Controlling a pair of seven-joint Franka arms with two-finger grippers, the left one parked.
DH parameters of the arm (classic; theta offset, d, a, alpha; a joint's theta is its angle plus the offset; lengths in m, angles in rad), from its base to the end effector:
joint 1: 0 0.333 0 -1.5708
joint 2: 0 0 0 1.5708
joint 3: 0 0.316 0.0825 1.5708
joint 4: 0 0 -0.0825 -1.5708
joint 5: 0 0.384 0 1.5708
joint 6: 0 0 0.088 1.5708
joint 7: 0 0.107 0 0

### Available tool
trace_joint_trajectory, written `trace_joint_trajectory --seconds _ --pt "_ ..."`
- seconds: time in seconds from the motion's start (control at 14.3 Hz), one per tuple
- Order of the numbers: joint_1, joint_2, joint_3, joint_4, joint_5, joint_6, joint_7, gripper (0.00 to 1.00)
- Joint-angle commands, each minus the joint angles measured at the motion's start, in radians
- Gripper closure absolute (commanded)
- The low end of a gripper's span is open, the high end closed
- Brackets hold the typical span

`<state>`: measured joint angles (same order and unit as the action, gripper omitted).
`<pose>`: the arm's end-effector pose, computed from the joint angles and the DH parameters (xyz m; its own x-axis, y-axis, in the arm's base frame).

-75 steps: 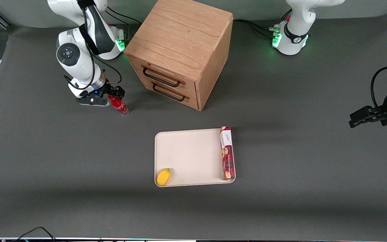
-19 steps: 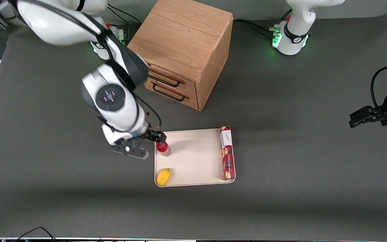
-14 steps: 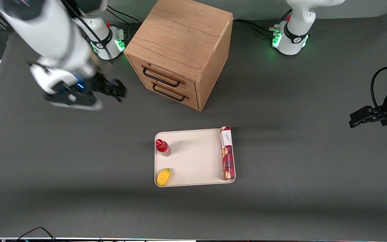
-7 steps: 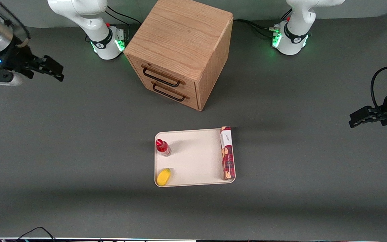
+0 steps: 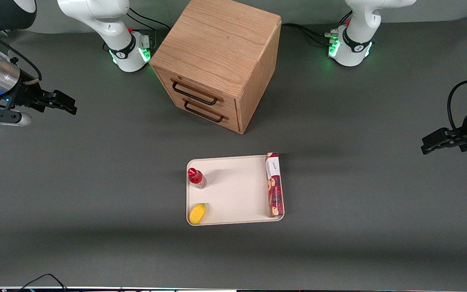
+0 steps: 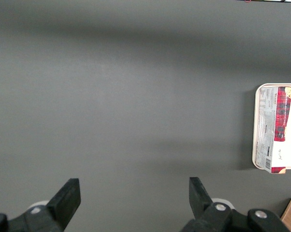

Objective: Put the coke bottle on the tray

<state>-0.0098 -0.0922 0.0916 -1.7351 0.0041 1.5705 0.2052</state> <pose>0.5202 0.0451 0.5966 0.9898 -0.1243 -0.0703 -0.1232 -0.9922 0.0191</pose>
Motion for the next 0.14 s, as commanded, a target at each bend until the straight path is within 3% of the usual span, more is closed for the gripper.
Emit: trace_joint_trajectory --seconds 0.0,0.07 --pt "0.007 0.011 -0.016 0.052 0.019 -0.001 -0.029 0.00" --pt "0.008 0.025 -0.033 0.077 0.019 -0.019 -0.036 0.00"
